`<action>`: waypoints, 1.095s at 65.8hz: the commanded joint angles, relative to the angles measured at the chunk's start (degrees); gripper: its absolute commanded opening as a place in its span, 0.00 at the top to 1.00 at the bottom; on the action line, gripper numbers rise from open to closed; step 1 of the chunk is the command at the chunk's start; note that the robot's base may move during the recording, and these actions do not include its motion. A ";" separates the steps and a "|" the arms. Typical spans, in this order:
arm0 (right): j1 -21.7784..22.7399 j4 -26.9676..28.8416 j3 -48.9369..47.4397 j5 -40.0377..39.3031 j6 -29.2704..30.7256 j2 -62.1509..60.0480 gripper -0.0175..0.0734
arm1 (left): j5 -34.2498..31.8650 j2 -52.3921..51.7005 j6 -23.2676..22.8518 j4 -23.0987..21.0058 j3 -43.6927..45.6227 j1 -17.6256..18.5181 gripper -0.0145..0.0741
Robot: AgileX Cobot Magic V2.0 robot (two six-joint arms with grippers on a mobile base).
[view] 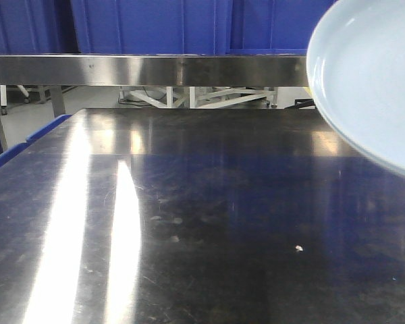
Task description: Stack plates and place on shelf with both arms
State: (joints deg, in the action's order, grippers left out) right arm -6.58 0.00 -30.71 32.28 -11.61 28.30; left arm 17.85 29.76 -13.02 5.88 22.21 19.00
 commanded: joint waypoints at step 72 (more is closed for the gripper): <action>0.48 0.30 -0.76 -6.24 0.15 -1.25 0.75 | -5.07 0.06 -0.56 -0.04 1.69 -0.28 0.74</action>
State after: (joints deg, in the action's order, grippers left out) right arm -6.58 0.00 -29.75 32.15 -11.50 27.08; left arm 17.85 29.76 -13.02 5.88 22.21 19.00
